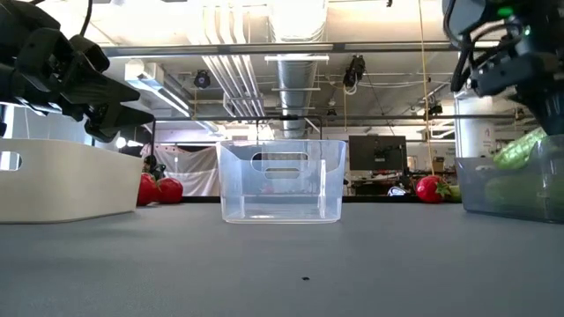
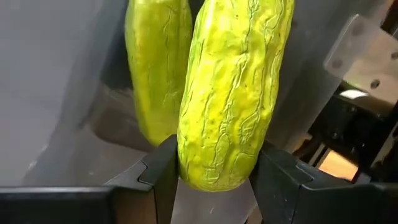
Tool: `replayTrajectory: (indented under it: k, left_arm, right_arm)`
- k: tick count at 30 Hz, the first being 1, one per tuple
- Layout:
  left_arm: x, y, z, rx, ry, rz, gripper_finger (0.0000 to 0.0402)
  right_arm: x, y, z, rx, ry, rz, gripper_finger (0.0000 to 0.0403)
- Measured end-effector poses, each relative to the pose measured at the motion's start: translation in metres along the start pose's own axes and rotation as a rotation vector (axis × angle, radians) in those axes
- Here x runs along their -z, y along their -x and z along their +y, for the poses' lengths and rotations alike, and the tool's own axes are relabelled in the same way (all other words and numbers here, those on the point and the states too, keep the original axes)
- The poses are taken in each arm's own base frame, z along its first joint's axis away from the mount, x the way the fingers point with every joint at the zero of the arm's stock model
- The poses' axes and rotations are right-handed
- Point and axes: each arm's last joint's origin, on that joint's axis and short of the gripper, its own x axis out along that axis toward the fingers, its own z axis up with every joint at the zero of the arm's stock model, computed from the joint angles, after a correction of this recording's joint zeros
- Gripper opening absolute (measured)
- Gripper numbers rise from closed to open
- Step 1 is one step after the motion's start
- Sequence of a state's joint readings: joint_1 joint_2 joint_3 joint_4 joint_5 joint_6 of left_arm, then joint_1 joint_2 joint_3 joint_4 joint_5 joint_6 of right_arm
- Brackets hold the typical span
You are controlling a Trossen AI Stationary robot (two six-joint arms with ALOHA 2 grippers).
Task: Sort produce into baskets
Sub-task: Put the green cucumber into the black bin
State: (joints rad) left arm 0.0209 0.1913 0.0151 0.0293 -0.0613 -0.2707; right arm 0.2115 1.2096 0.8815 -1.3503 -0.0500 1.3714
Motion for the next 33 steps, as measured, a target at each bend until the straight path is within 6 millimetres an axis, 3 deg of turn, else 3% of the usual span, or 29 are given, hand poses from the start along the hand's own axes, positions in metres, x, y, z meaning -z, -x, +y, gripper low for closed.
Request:
replayTrajectory:
  k: [6,16,24,33]
  left_arm:
    - [0.000,0.000,0.000,0.000,0.000,0.000,0.0262]
    - [0.000,0.000,0.000,0.000,0.000,0.000,0.0262]
    - [0.000,0.000,0.000,0.000,0.000,0.000,0.0262]
    - [0.000,0.000,0.000,0.000,0.000,0.000,0.0262]
  right_arm:
    - [-0.002,-0.011,0.010,0.062,0.093,0.027,0.0179]
    - [-0.004,-0.024,0.021,0.133,0.147,0.106,0.0246]
    - [-0.004,-0.003,0.025,0.059,0.174,0.071,0.0275]
    - [0.010,0.038,0.040,-0.072,0.167,-0.073,0.0254]
